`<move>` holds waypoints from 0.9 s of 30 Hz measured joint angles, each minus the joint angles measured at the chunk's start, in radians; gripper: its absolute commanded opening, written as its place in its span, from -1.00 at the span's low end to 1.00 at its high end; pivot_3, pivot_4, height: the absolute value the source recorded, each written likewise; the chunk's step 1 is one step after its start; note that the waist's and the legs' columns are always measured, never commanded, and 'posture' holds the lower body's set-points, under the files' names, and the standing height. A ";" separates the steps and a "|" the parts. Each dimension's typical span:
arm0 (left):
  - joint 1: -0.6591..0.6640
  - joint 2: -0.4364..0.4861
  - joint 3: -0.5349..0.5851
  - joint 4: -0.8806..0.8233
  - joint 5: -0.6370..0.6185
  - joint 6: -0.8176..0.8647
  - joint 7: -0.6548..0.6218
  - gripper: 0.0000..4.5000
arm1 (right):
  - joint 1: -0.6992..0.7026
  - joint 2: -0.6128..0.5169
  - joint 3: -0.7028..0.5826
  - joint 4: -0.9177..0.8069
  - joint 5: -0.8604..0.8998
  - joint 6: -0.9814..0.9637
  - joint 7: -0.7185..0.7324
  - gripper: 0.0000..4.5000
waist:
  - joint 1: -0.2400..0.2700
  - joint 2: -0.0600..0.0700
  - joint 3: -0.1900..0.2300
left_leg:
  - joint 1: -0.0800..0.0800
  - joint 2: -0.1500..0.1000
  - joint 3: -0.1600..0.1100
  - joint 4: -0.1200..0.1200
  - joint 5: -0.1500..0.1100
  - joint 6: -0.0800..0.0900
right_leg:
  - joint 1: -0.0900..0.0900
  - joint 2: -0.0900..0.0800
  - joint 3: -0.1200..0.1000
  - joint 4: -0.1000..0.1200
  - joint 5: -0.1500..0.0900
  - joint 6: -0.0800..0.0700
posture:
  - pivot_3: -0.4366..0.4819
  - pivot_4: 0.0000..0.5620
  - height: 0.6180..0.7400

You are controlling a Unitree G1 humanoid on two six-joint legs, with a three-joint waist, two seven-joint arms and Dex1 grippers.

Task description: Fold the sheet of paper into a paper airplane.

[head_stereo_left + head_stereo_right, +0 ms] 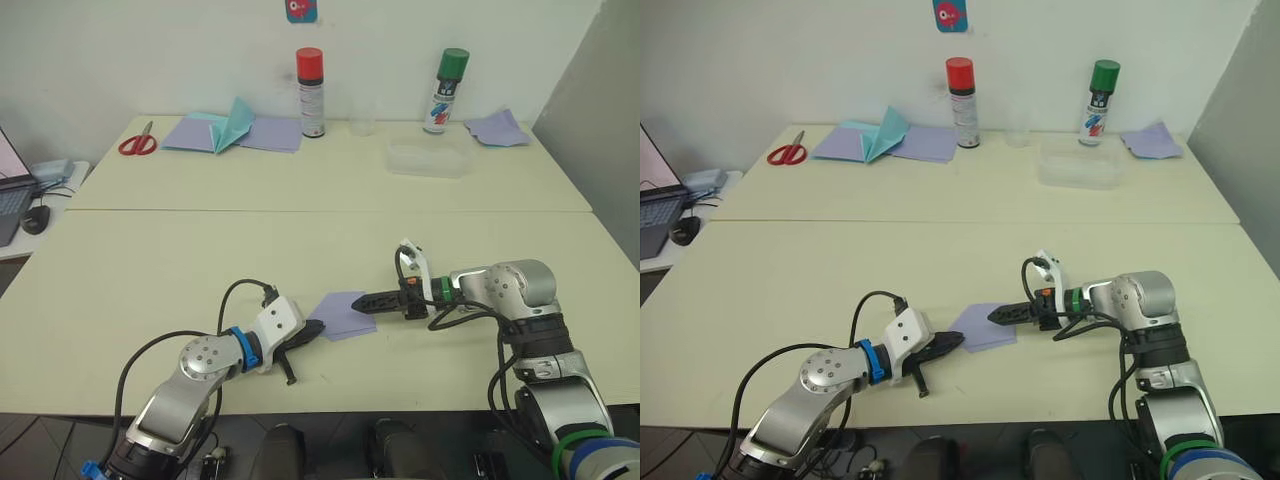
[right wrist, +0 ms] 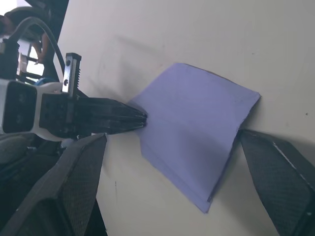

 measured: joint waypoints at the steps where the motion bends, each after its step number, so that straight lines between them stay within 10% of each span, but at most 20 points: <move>1: 0.000 0.000 0.000 0.001 0.001 0.000 0.000 -1.00 | -0.002 0.012 -0.009 0.012 0.001 0.000 -0.007 0.99 | -0.001 0.000 -0.001 | 0.000 0.000 0.000 0.000 0.000 0.000 | 0.000 0.000 0.000 0.000 0.000 0.000 | -0.05 -0.47 1.00; 27: -0.006 0.000 -0.010 0.016 0.003 -0.025 -0.022 -1.00 | -0.118 0.118 0.169 0.270 -0.060 -0.276 0.149 0.99 | -0.004 0.002 -0.003 | 0.004 0.000 0.000 -0.006 0.000 0.000 | 0.000 0.002 0.001 0.000 -0.003 -0.004 | -0.05 -0.47 1.00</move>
